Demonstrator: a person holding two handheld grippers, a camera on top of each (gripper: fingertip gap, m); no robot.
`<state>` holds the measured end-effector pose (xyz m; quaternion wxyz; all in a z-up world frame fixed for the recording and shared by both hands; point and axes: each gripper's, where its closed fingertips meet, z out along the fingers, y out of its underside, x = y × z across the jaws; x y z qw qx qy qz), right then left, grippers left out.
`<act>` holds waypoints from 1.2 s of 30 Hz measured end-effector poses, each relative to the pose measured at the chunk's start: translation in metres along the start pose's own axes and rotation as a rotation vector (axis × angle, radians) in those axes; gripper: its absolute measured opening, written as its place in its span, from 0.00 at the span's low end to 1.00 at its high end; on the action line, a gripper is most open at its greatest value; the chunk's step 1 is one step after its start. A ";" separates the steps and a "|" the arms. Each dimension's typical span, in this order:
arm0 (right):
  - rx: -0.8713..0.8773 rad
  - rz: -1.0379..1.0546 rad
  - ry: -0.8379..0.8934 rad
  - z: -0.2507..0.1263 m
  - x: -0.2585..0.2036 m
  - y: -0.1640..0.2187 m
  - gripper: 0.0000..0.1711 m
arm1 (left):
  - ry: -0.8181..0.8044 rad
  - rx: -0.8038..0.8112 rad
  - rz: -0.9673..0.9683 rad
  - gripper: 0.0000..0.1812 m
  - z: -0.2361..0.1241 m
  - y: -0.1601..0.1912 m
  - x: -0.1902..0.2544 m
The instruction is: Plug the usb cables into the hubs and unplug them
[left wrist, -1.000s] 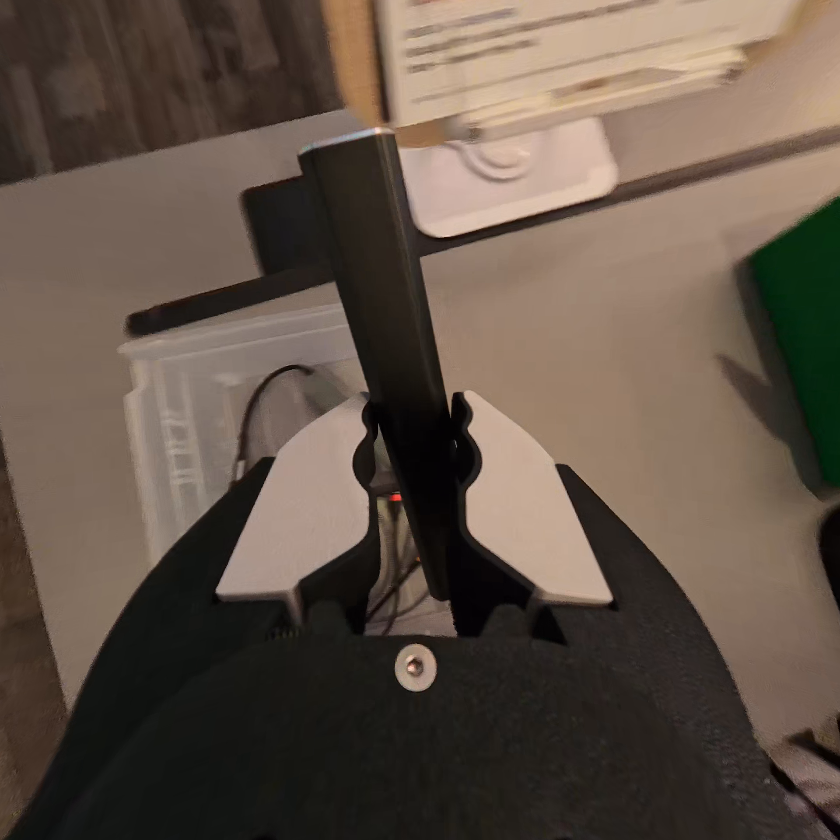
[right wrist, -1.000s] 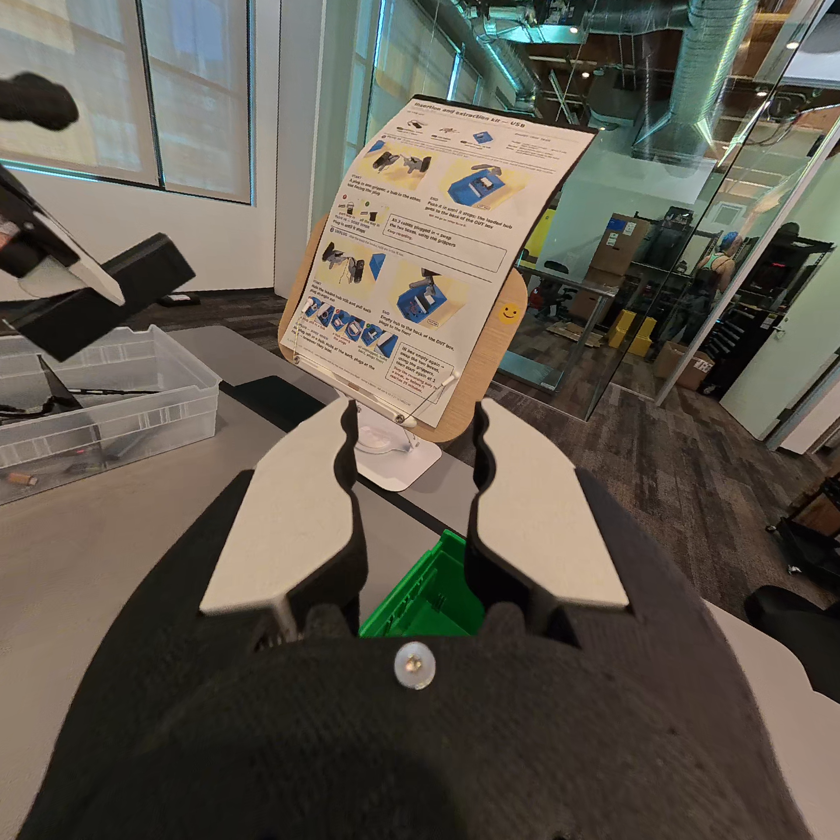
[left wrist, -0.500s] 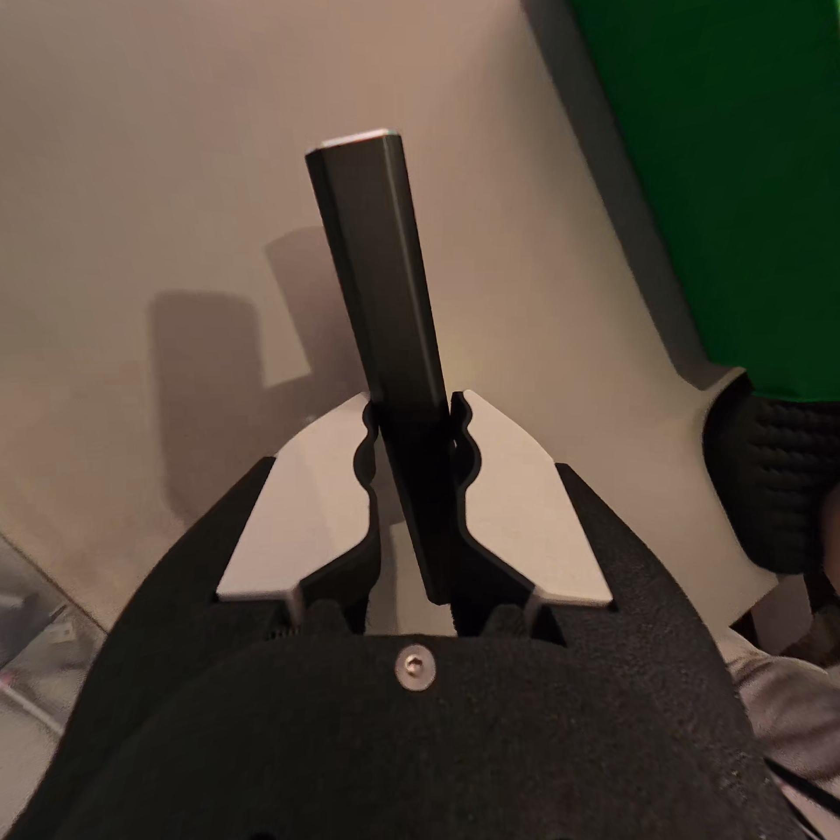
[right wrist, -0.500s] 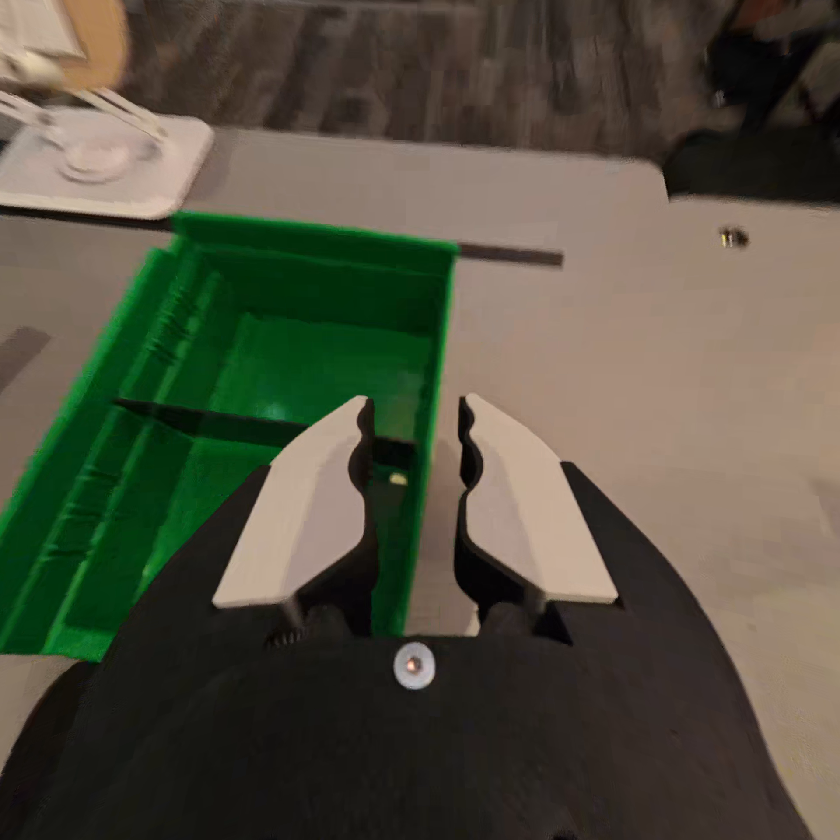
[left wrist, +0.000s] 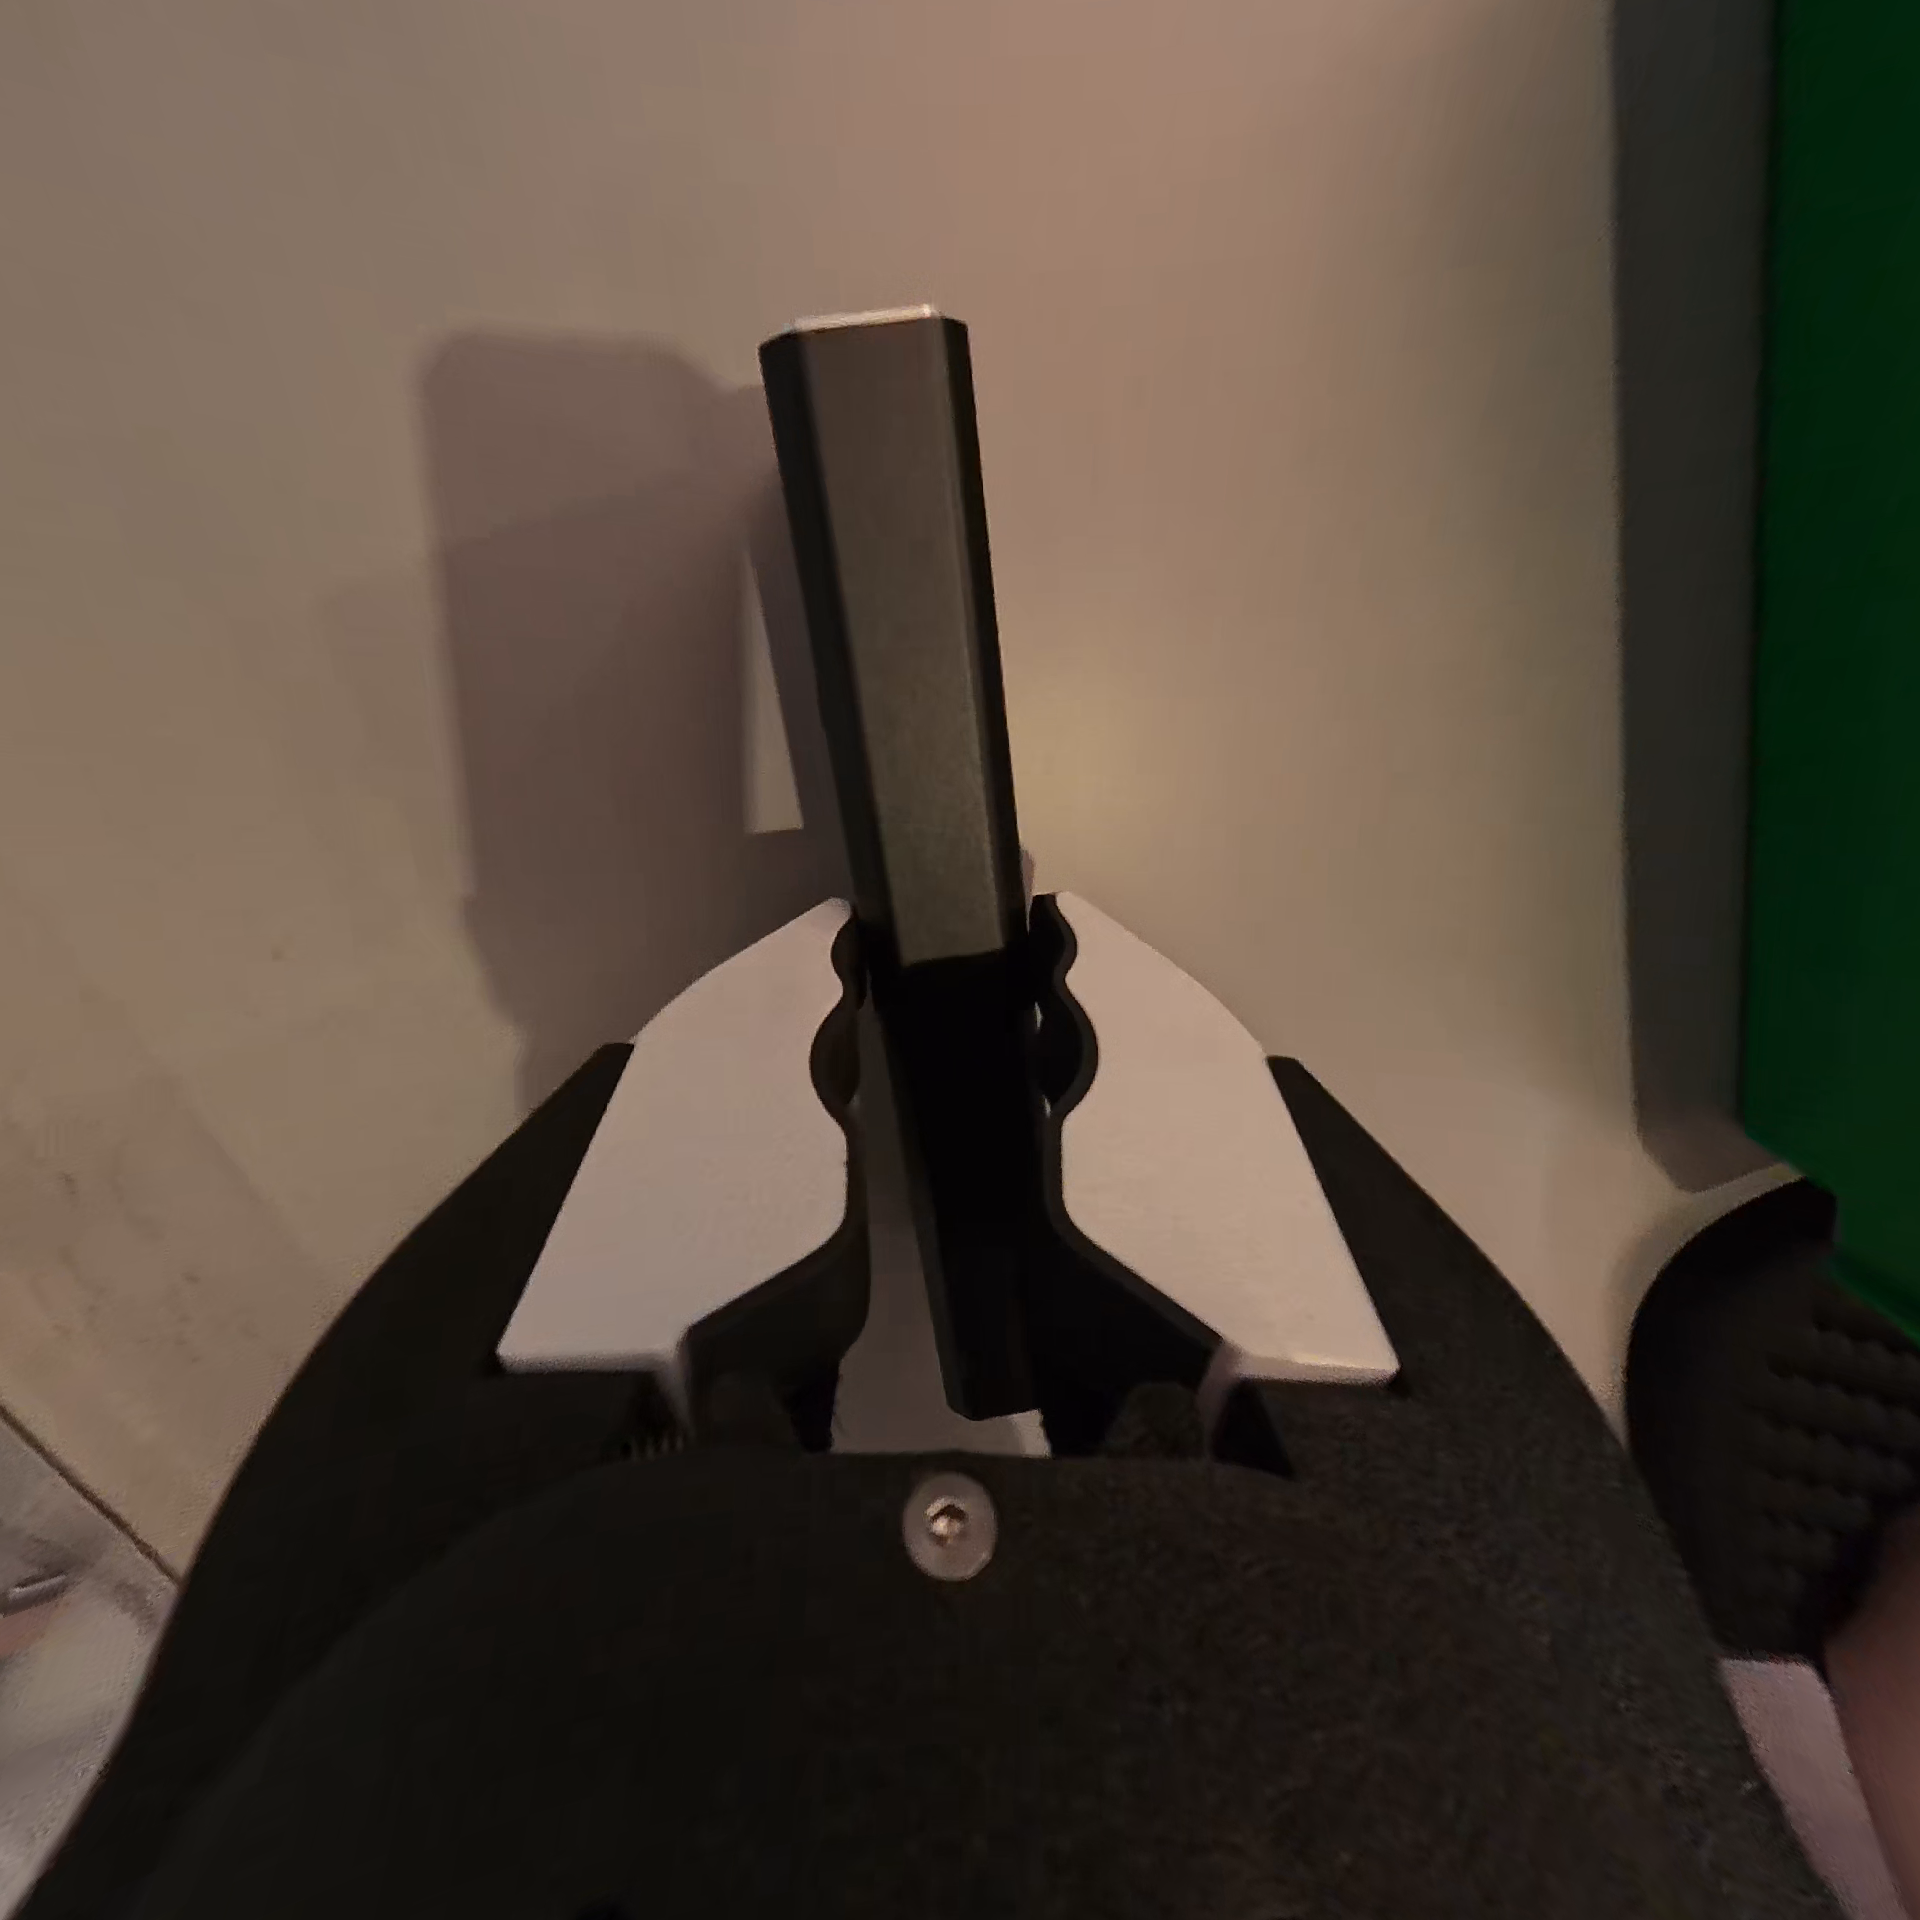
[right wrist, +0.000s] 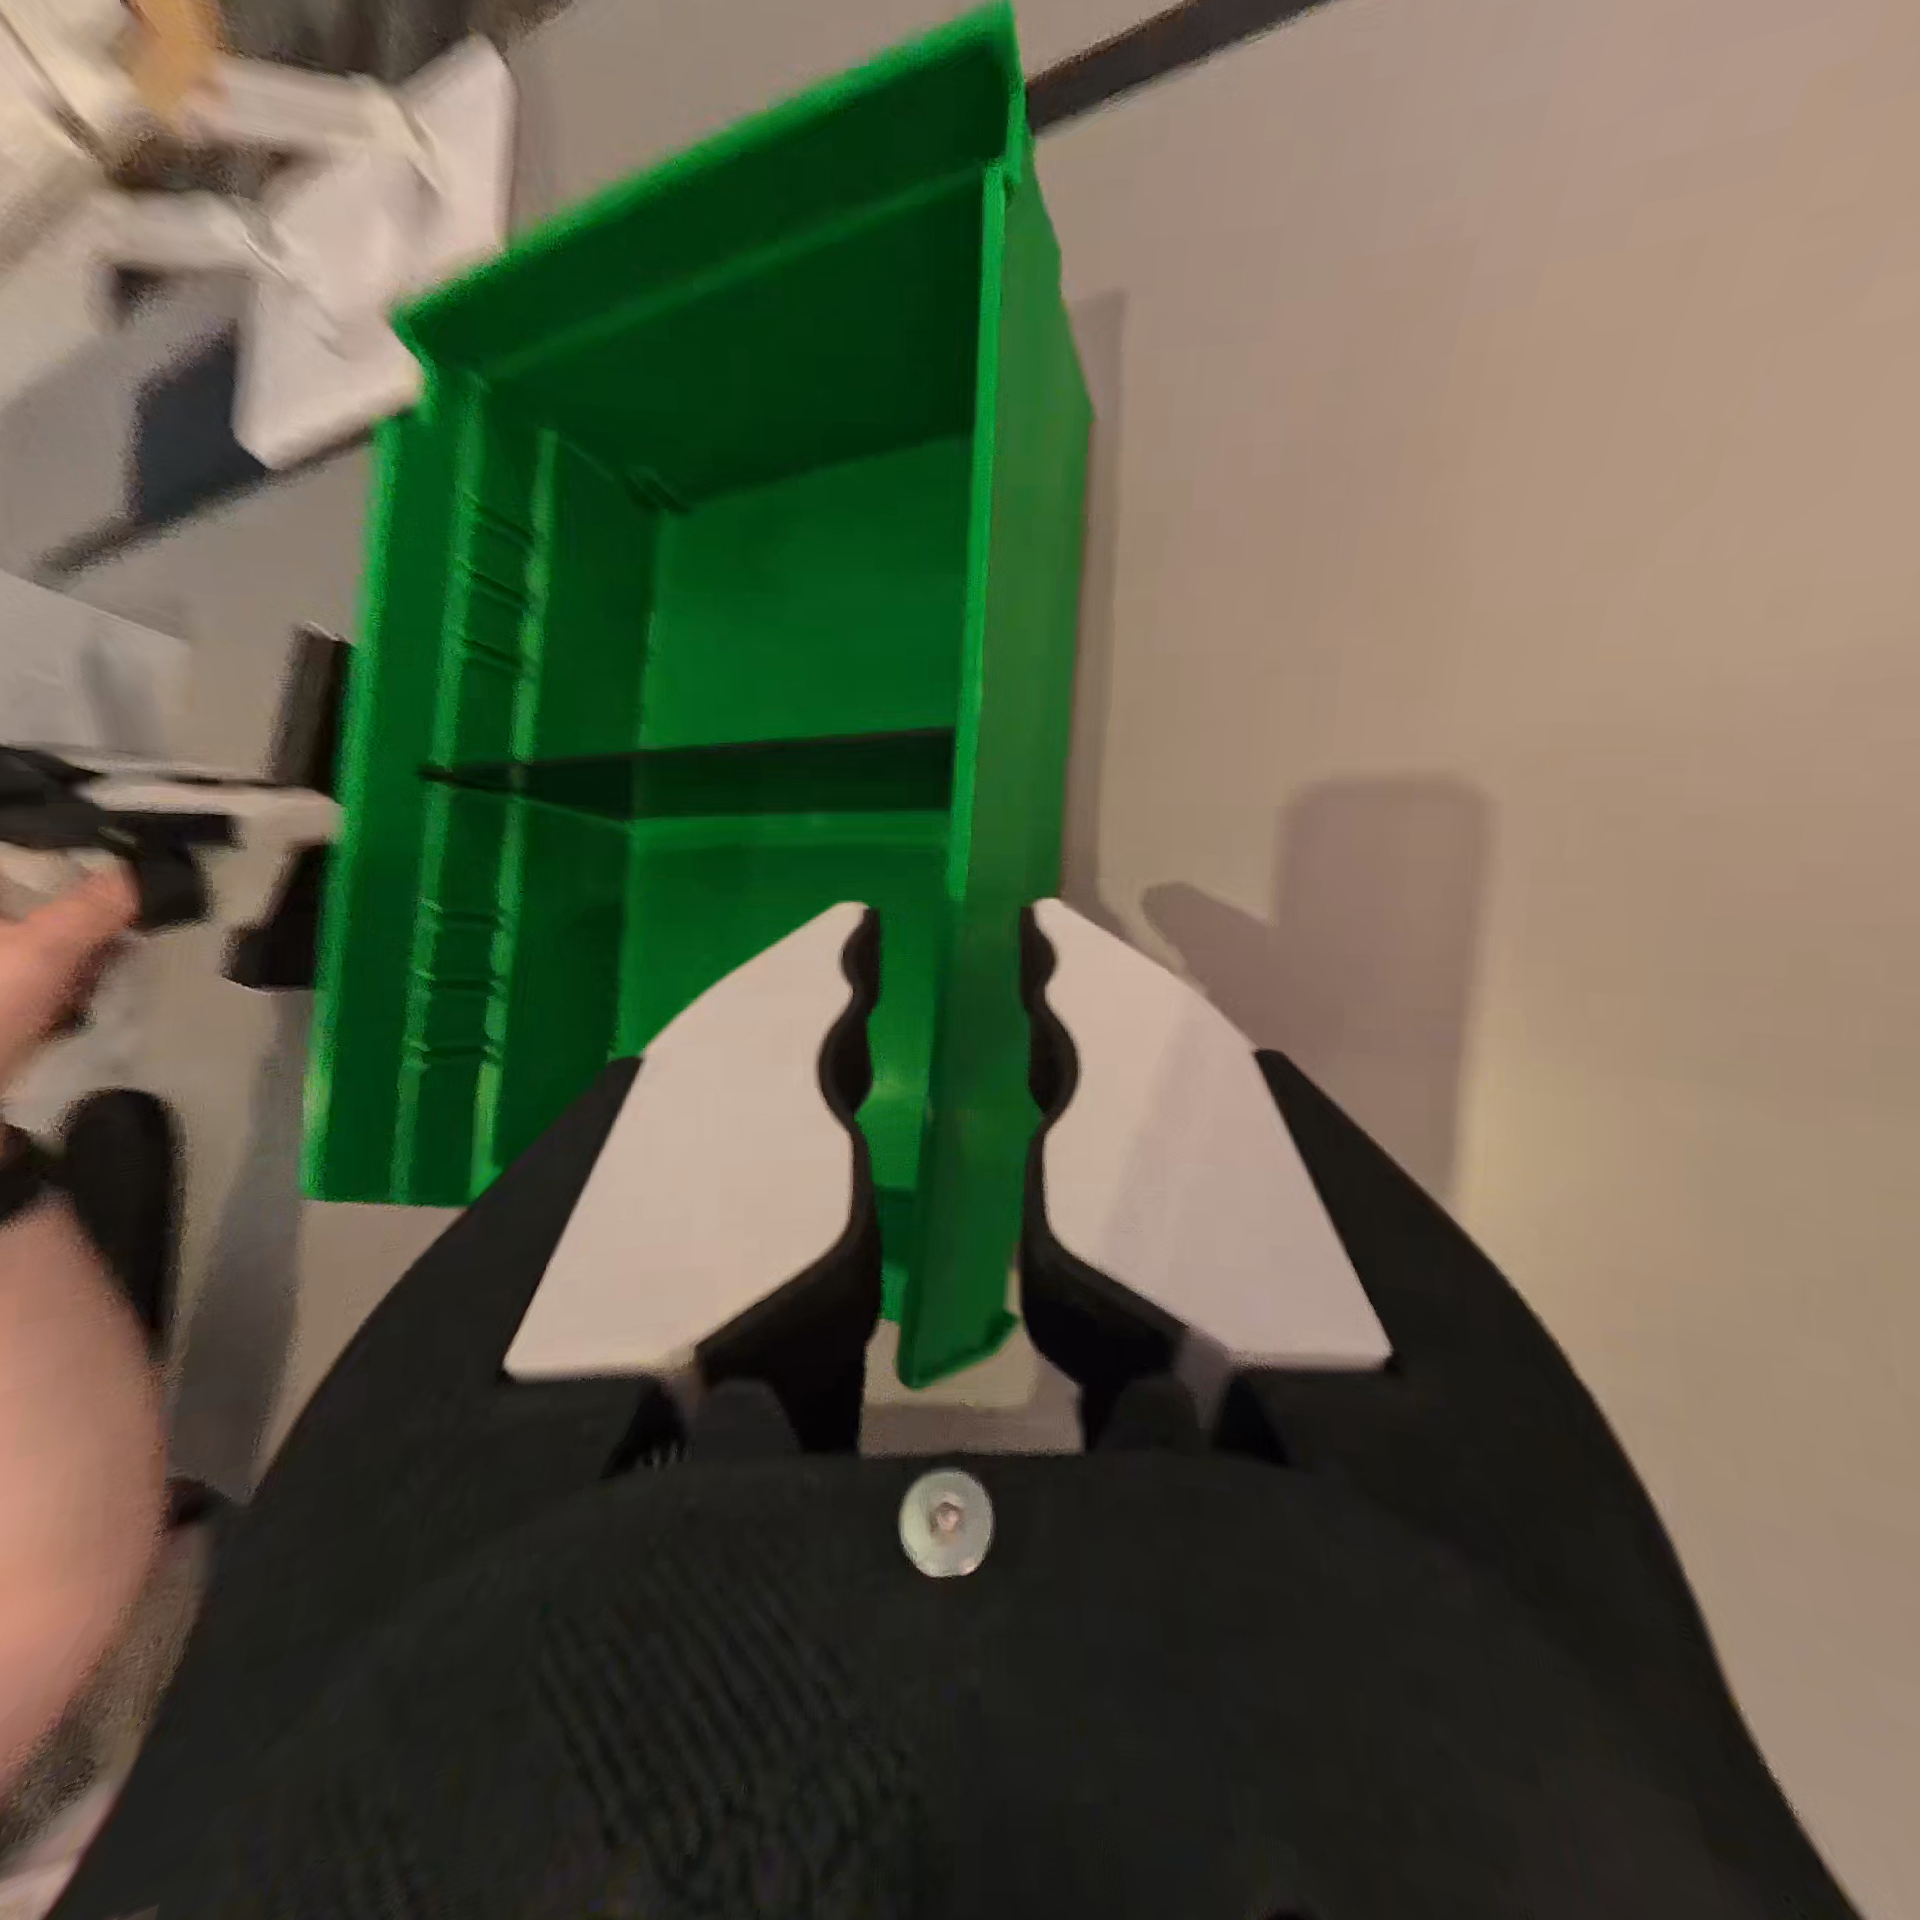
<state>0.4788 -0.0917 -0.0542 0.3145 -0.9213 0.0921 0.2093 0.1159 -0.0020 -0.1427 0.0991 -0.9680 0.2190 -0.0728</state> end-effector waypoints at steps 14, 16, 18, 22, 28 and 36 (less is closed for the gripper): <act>-0.179 -0.123 0.195 0.024 0.017 0.013 0.04 | 0.185 0.115 -0.026 0.33 -0.006 -0.011 0.025; -0.185 -0.108 0.180 0.024 0.016 0.015 0.06 | 0.243 0.161 -0.024 0.36 -0.020 -0.010 0.029; -0.179 -0.096 0.176 0.023 0.015 0.015 0.09 | 0.288 0.243 -0.008 0.35 -0.043 -0.013 0.031; -0.172 -0.099 0.196 0.019 0.014 0.013 0.11 | 0.214 0.414 0.017 0.40 -0.113 -0.014 -0.004; -0.309 -0.127 0.235 0.023 0.014 0.034 0.12 | -0.161 0.616 -0.126 0.45 -0.220 0.017 -0.168; -0.237 -0.086 0.401 0.009 0.012 0.012 0.14 | -0.038 0.435 -0.674 0.32 -0.175 0.146 -0.352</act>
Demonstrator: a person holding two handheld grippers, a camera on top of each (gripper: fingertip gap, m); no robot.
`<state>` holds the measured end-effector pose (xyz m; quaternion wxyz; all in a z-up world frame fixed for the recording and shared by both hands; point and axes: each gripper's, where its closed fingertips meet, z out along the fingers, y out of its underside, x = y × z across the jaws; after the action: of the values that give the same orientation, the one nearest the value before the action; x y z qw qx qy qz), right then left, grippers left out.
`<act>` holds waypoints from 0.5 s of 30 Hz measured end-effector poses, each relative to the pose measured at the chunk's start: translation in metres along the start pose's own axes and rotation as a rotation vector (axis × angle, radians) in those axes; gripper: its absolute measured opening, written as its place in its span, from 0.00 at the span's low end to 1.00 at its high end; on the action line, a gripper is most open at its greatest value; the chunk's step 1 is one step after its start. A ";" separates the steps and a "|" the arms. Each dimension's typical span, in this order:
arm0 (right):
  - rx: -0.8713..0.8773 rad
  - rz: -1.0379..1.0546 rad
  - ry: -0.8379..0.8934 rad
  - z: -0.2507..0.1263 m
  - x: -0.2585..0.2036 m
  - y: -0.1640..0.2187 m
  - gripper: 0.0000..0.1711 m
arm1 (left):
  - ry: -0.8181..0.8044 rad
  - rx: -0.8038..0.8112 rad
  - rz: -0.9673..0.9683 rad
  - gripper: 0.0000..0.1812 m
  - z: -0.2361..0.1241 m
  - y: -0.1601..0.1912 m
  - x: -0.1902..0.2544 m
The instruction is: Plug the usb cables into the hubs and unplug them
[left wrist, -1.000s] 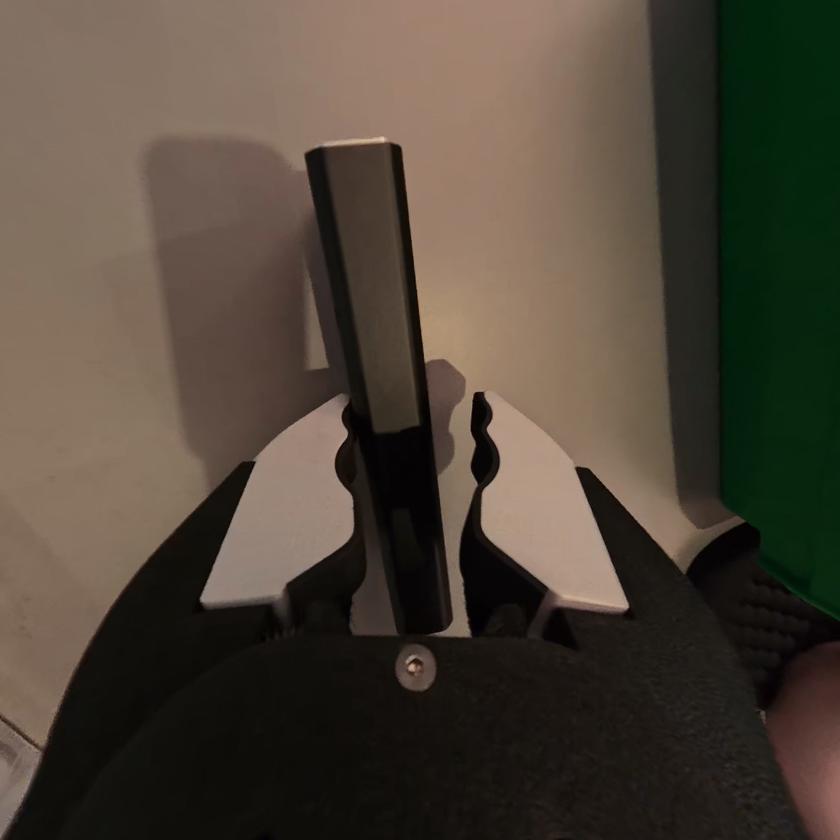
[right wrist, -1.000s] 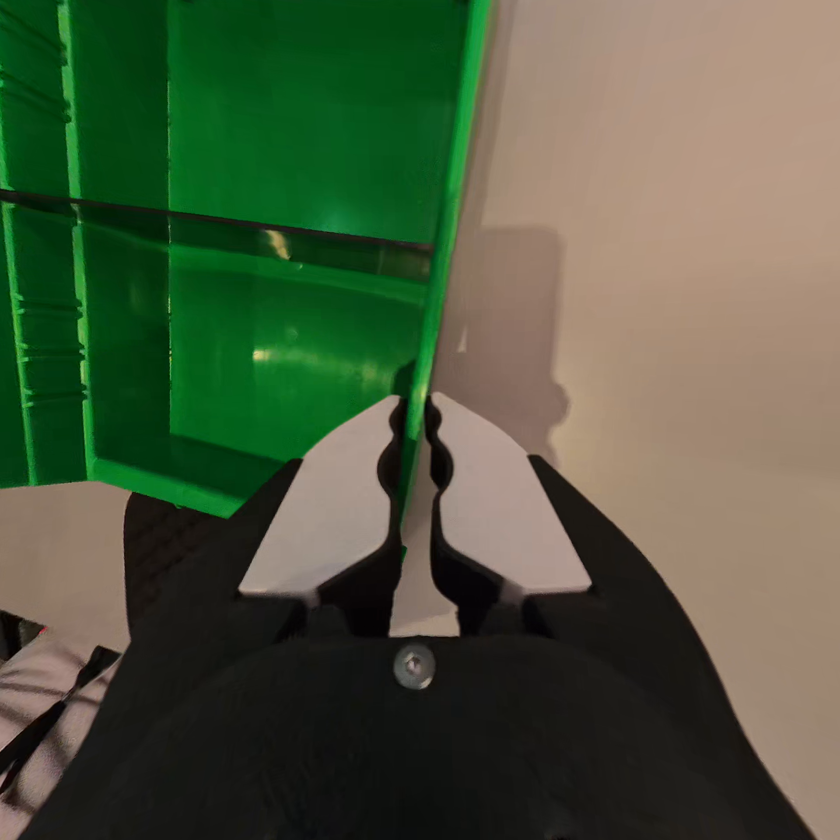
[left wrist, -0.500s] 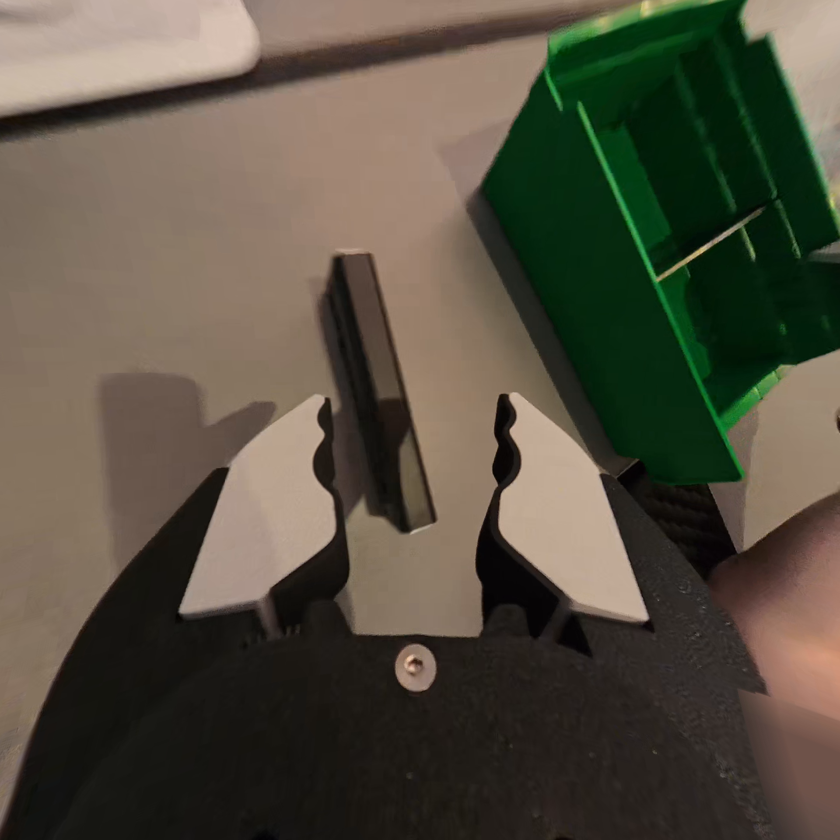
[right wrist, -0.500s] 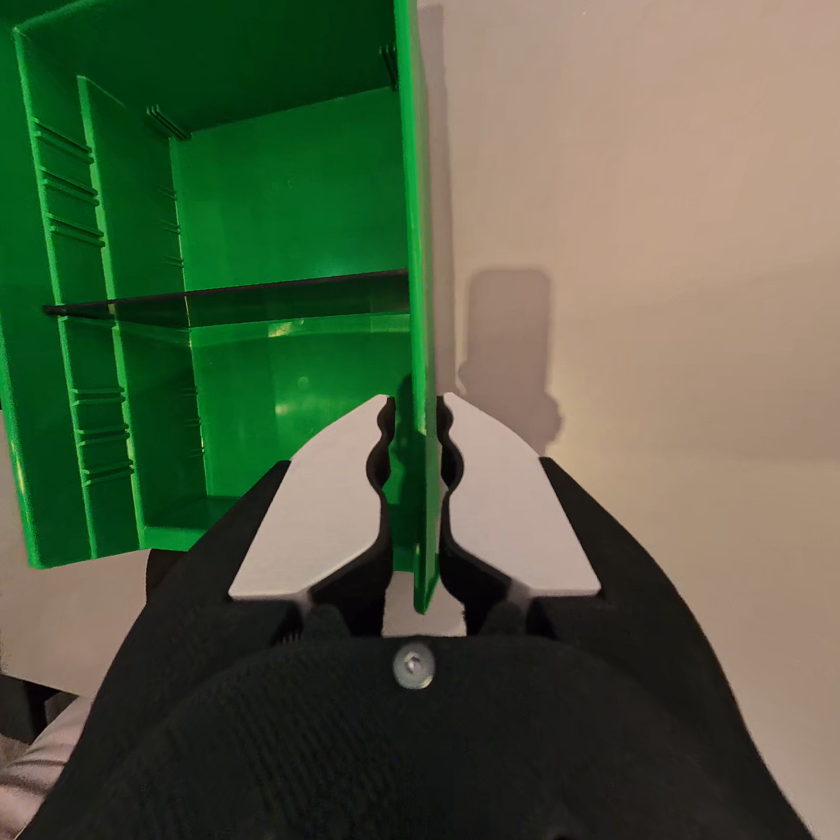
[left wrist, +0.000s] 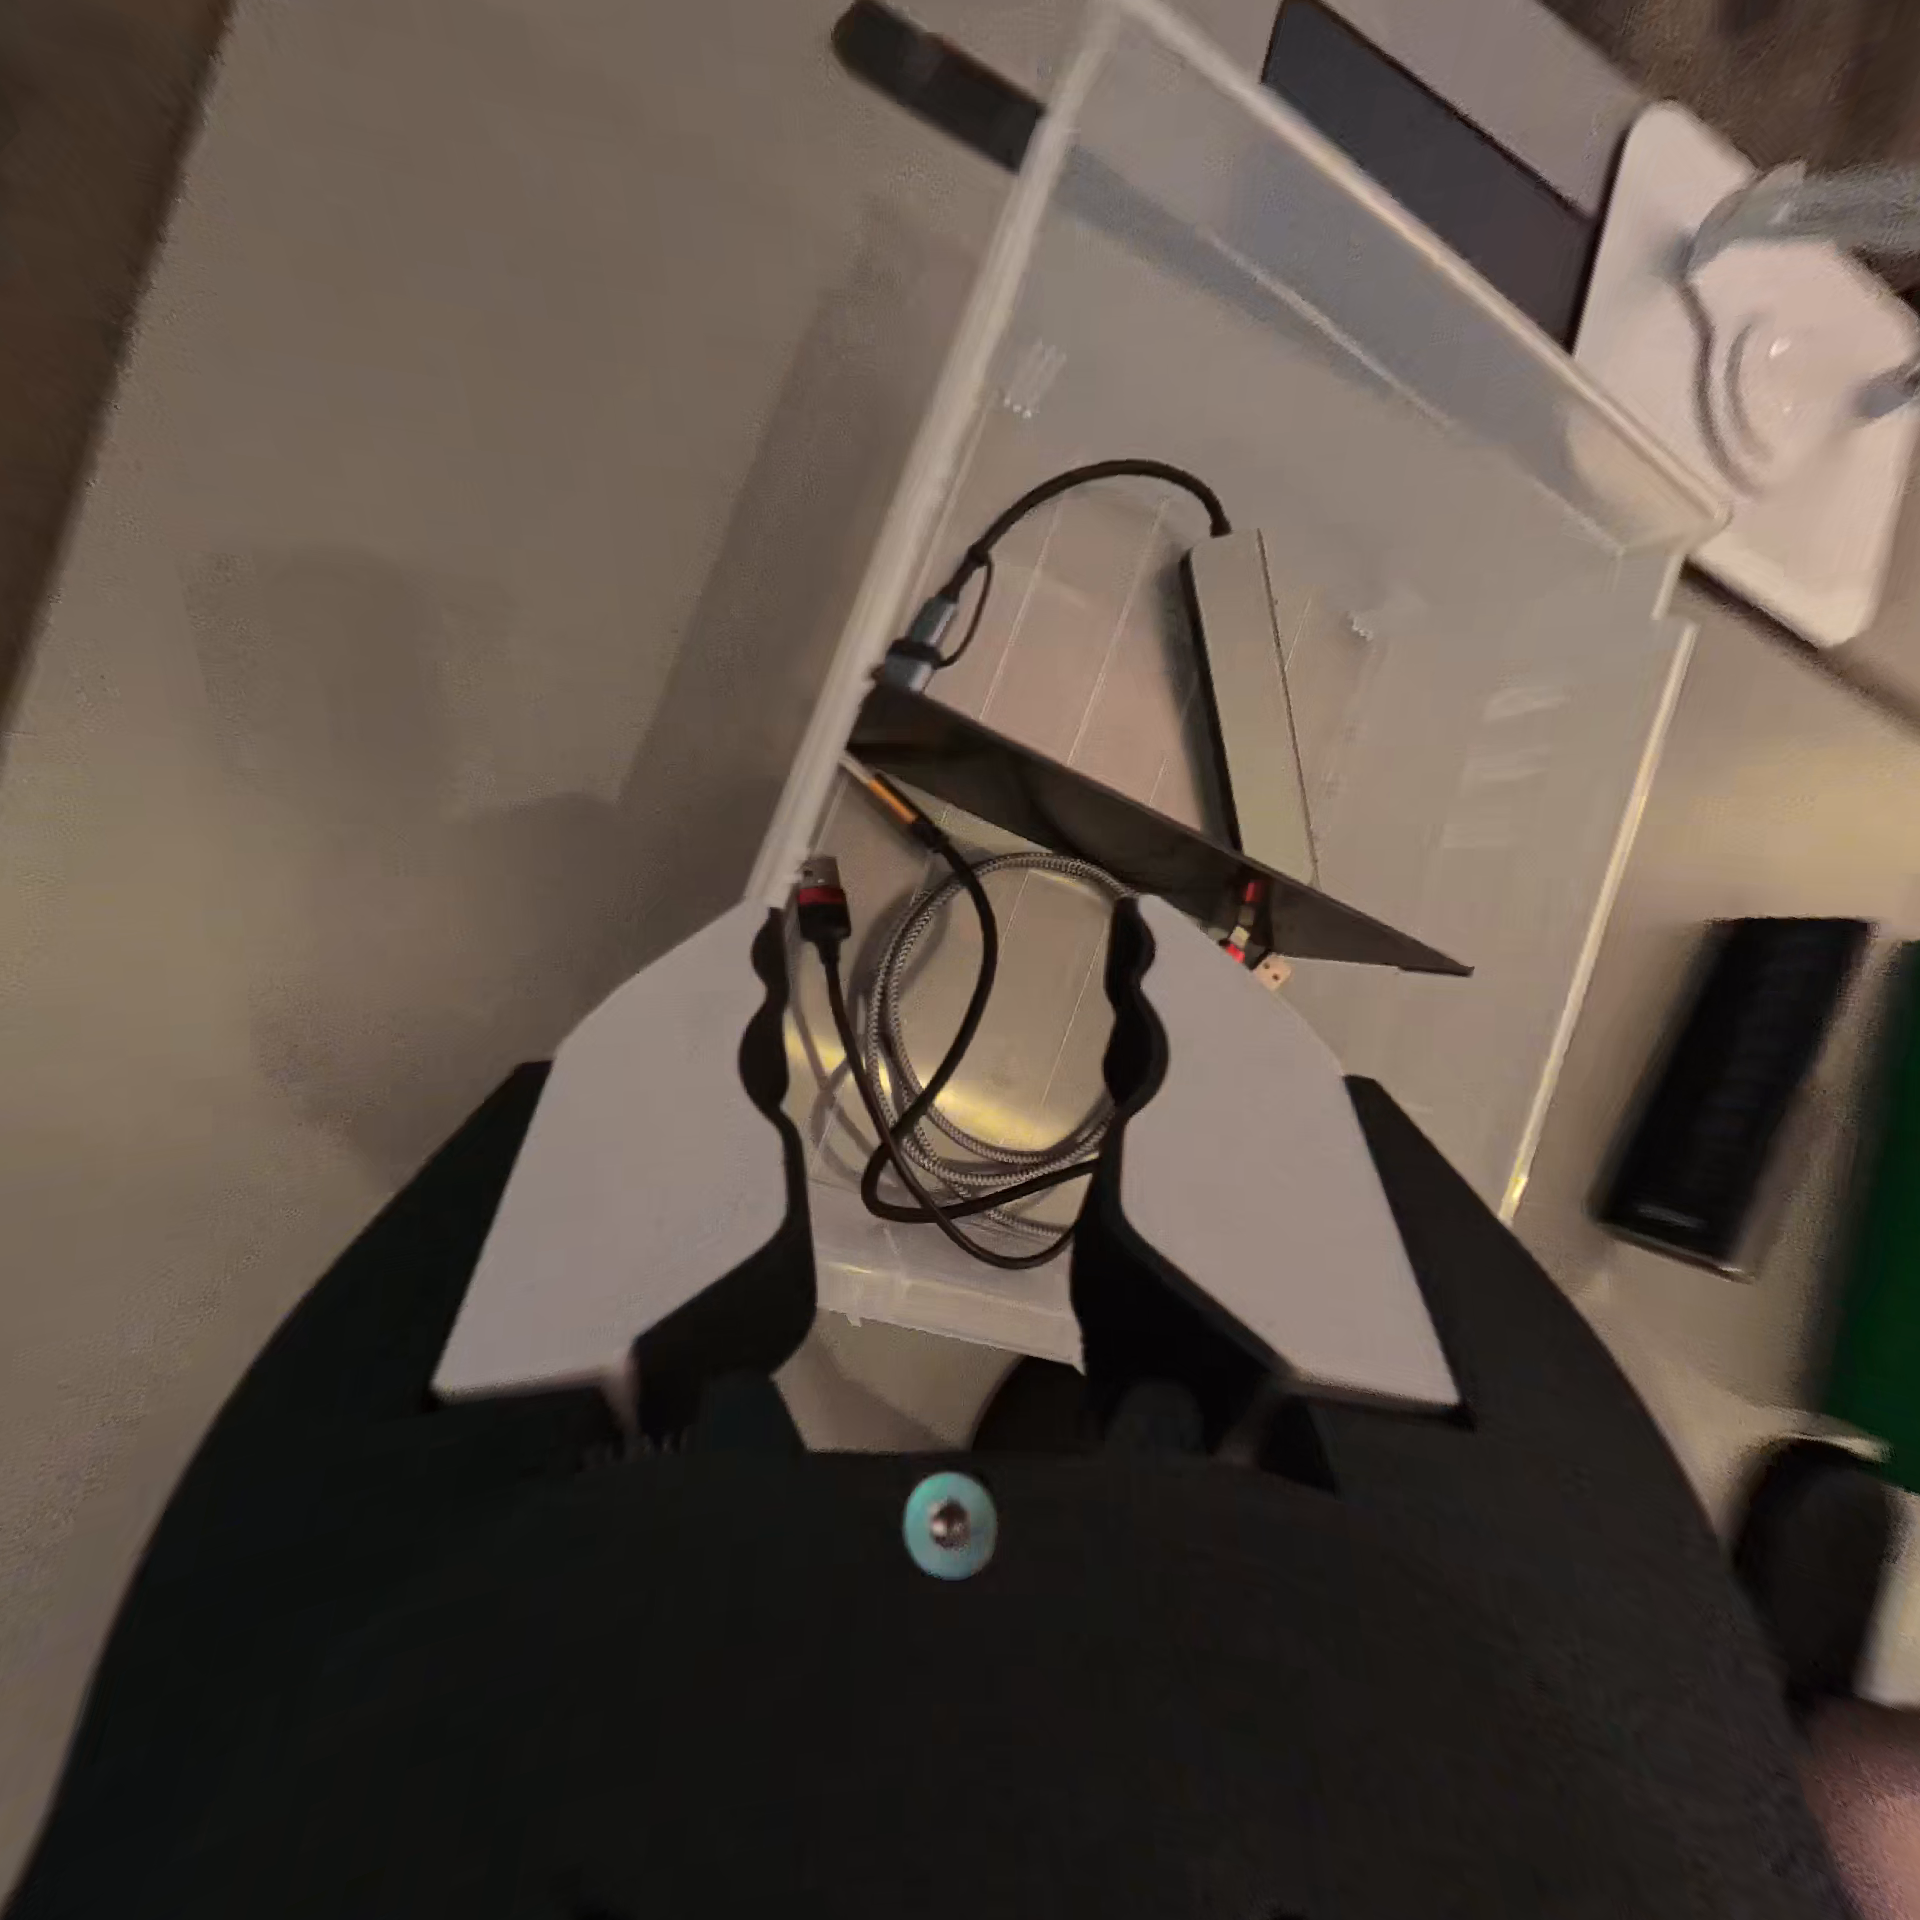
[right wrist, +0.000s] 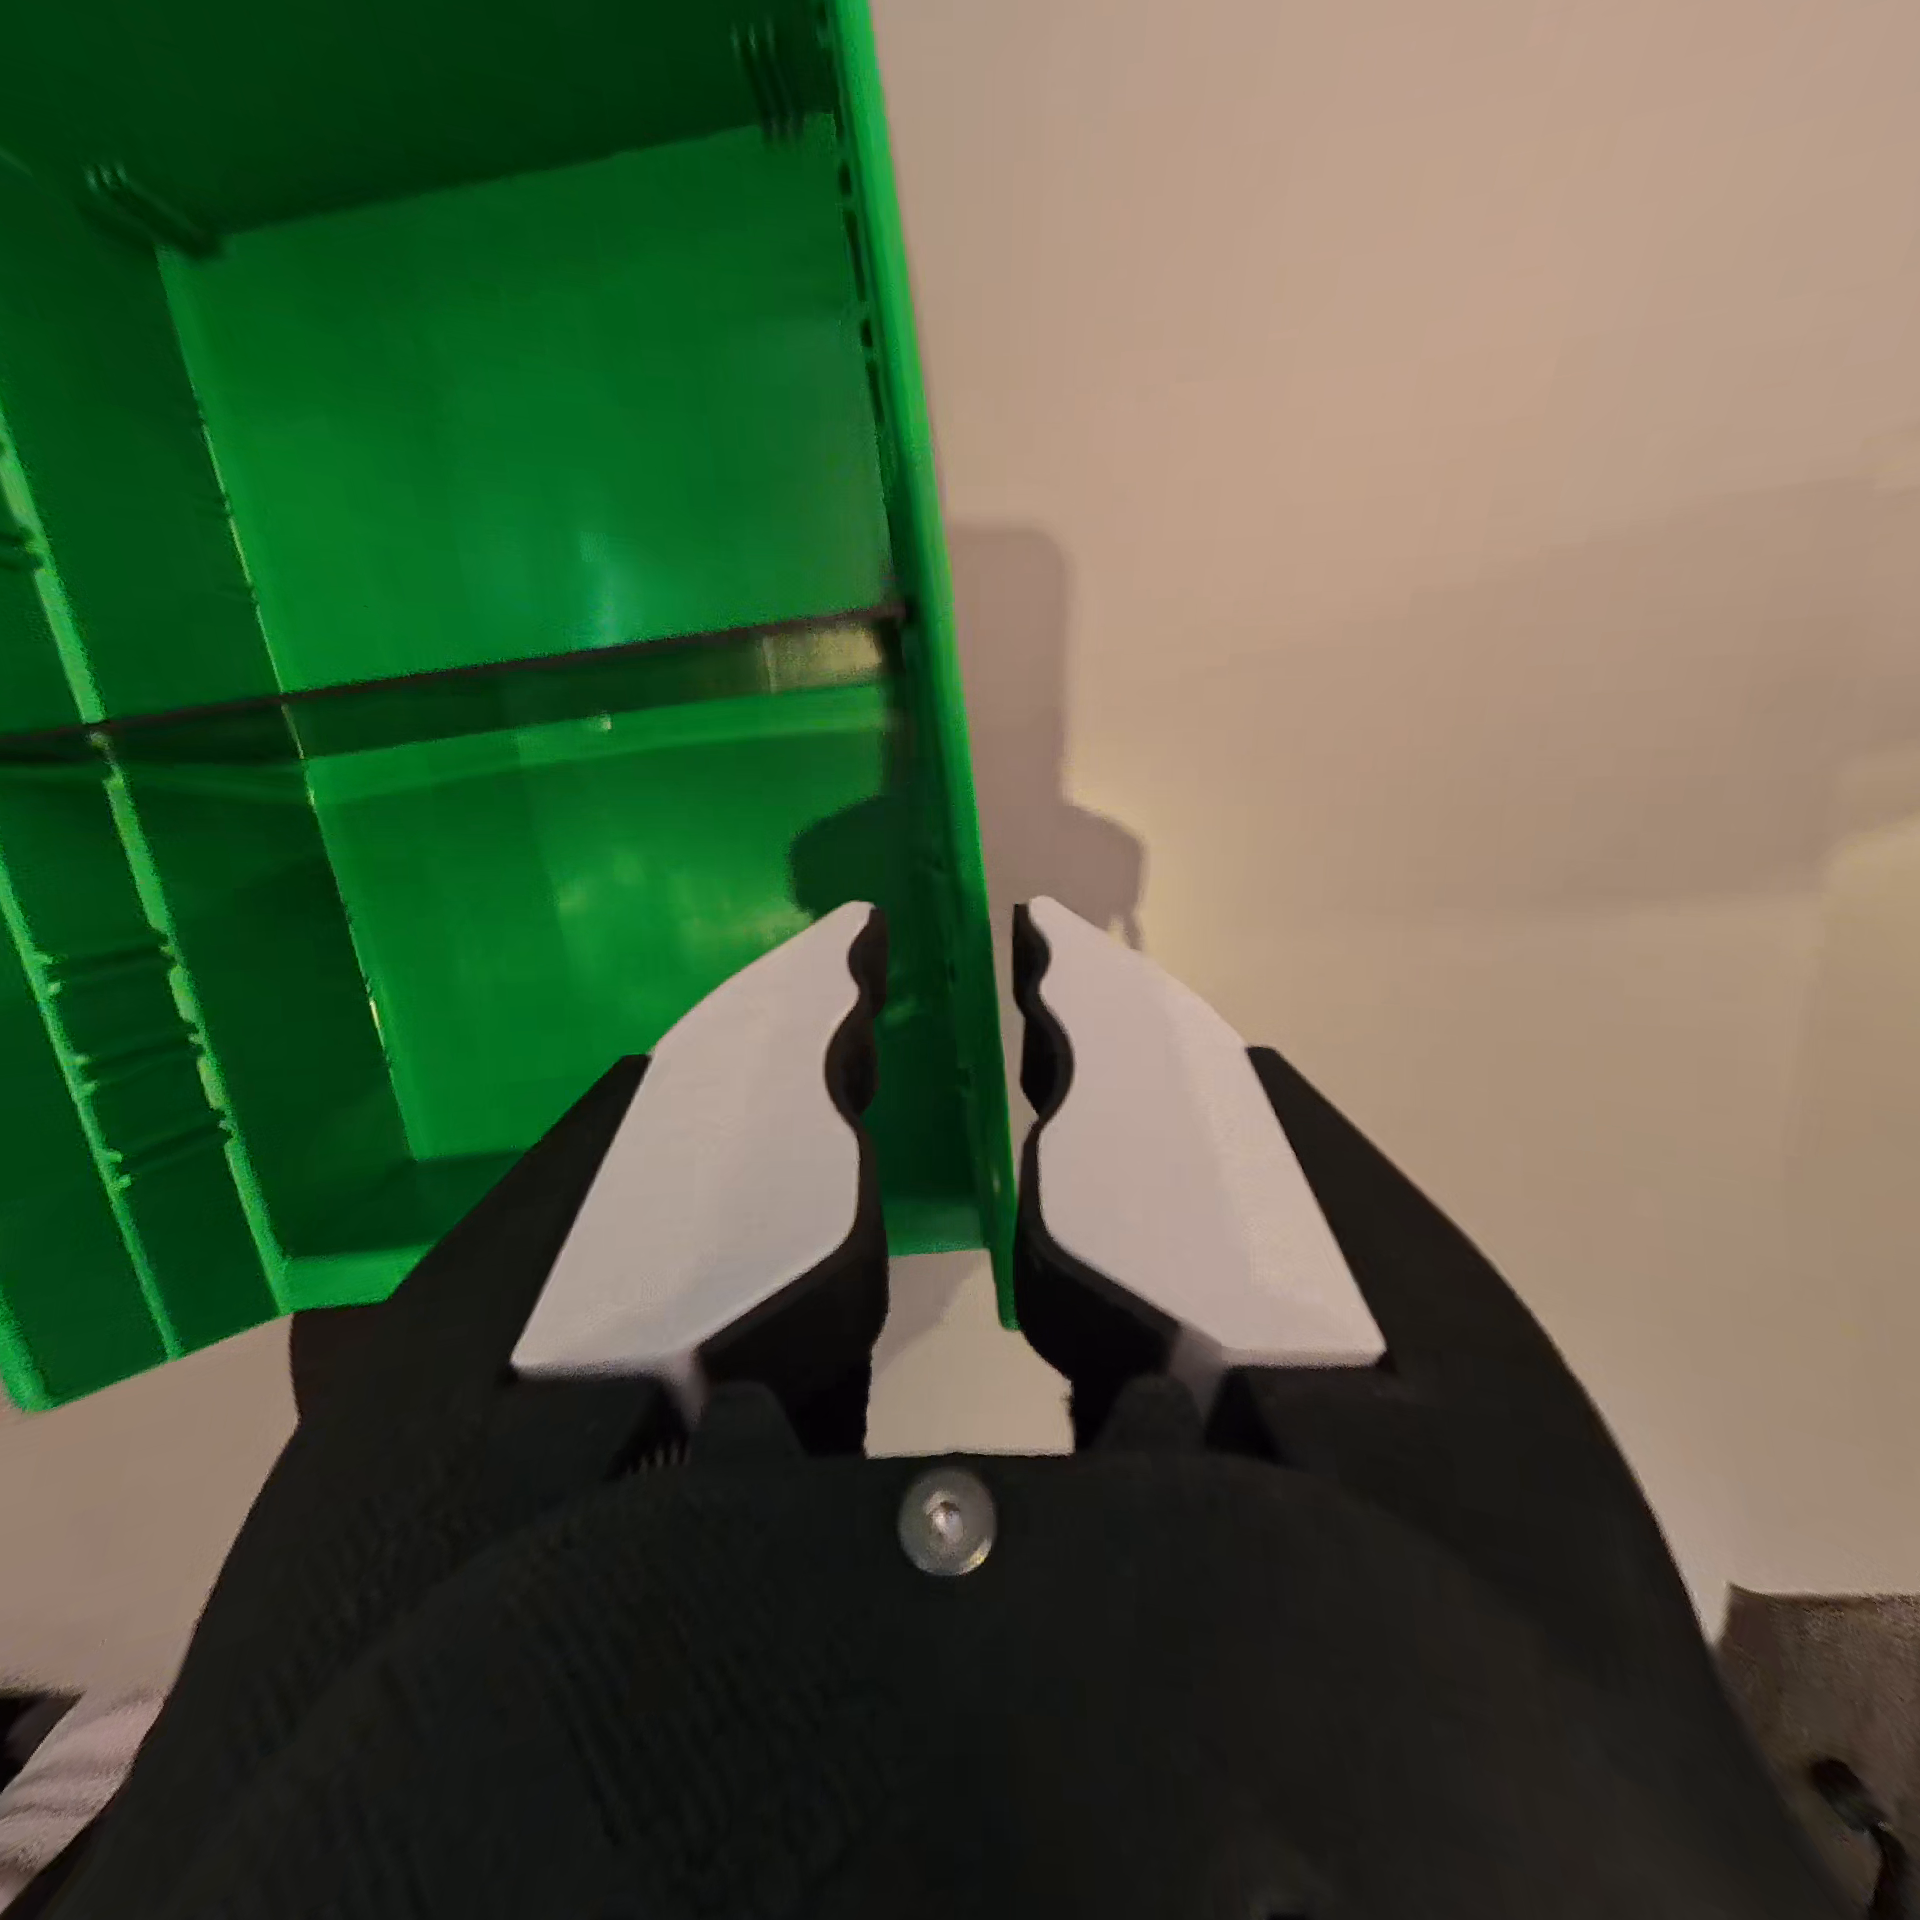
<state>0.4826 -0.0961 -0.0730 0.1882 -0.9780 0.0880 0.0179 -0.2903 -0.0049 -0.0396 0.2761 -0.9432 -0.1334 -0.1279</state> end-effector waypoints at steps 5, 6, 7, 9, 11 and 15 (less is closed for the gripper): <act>0.057 -0.051 0.115 -0.025 -0.018 -0.011 0.22 | 0.307 0.055 -0.164 0.16 -0.001 -0.005 -0.011; 0.068 -0.075 0.131 -0.031 -0.026 -0.013 0.22 | 0.313 0.086 -0.144 0.17 -0.005 -0.009 -0.011; 0.084 -0.102 0.155 -0.039 -0.035 -0.014 0.22 | 0.332 0.137 -0.119 0.18 -0.014 -0.015 -0.007; 0.130 -0.167 0.195 -0.054 -0.058 -0.018 0.24 | 0.320 0.223 -0.052 0.19 -0.030 -0.026 -0.003; 0.196 -0.235 0.196 -0.069 -0.086 -0.022 0.26 | 0.249 0.270 0.019 0.22 -0.035 -0.031 -0.008; 0.347 -0.319 0.126 -0.093 -0.138 -0.034 0.26 | 0.173 0.212 0.061 0.14 -0.018 -0.022 -0.021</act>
<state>0.3531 -0.0772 0.0355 0.3480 -0.9317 -0.0543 -0.0882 -0.3198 -0.0008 -0.0210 0.3883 -0.8979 -0.0930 -0.1852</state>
